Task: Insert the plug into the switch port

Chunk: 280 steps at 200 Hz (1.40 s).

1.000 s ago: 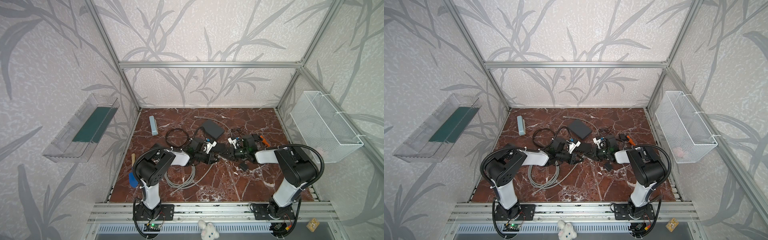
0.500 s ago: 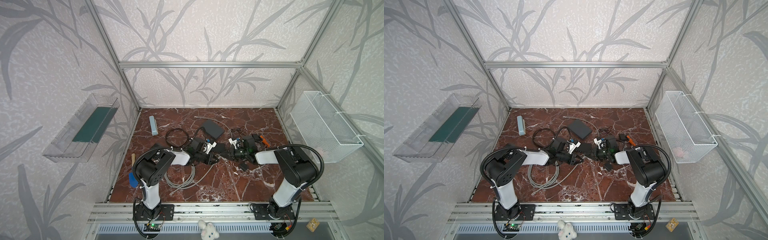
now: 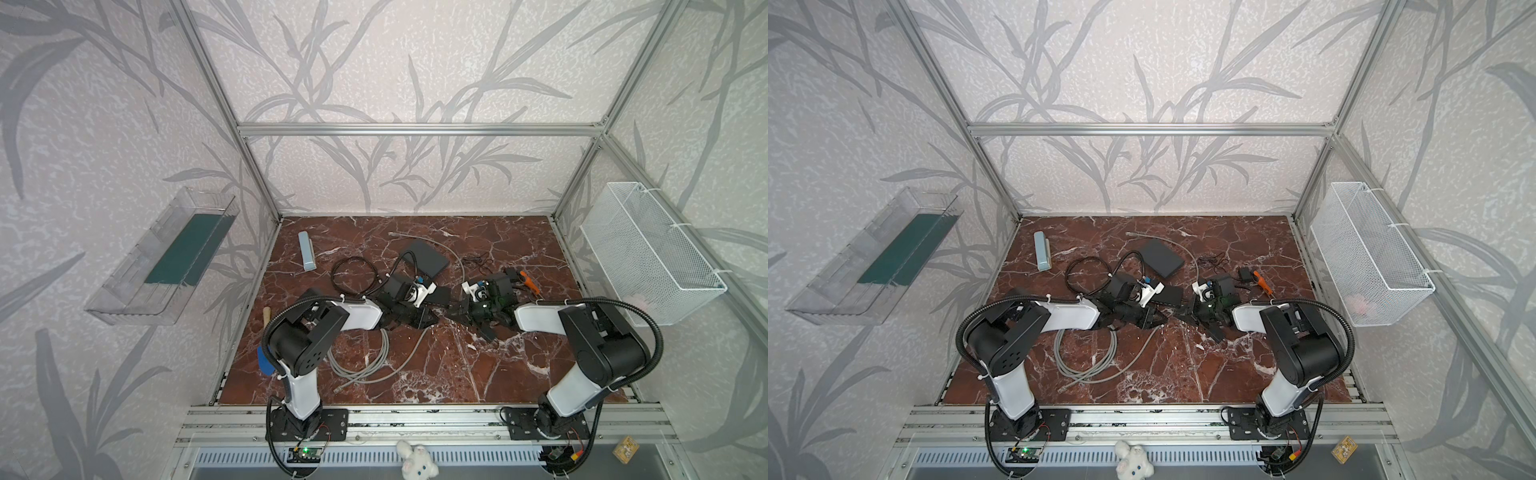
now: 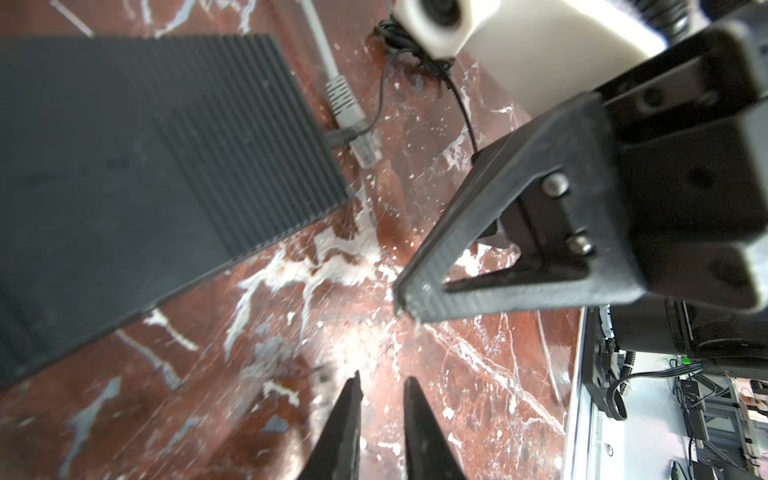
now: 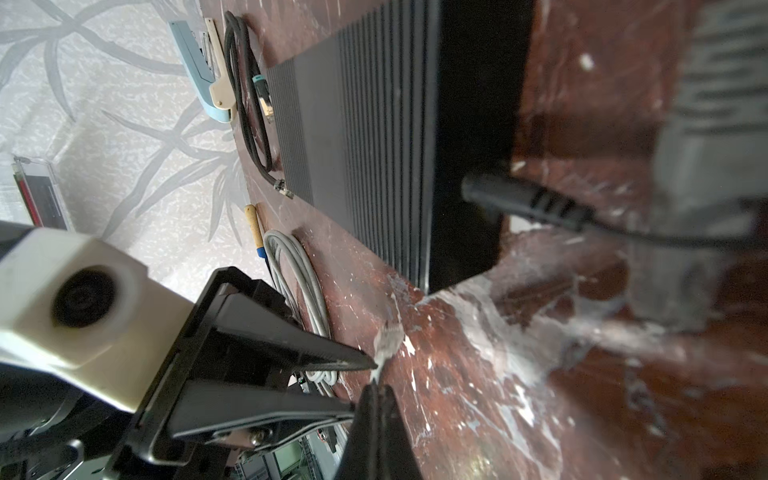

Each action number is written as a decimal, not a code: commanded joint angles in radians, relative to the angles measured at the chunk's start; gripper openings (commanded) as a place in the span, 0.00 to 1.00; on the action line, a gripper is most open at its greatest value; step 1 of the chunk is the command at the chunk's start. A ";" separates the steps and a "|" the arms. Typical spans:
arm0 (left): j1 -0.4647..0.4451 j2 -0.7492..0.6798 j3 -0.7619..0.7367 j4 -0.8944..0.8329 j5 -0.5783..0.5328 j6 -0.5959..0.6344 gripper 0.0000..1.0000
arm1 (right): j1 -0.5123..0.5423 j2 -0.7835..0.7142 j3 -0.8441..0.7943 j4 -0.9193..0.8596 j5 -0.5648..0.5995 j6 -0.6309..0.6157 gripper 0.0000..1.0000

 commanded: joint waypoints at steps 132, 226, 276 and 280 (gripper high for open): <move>-0.124 -0.199 -0.025 -0.345 -0.448 0.089 0.45 | -0.007 -0.062 0.069 -0.244 0.071 -0.161 0.22; -0.192 -0.056 0.021 -0.310 -0.631 0.078 0.35 | -0.019 -0.106 0.046 -0.313 0.075 -0.207 0.23; -0.194 -0.011 0.042 -0.307 -0.636 0.078 0.27 | -0.033 -0.094 0.048 -0.323 0.054 -0.222 0.22; -0.194 -0.009 0.043 -0.308 -0.632 0.077 0.25 | -0.034 -0.093 0.049 -0.327 0.054 -0.225 0.23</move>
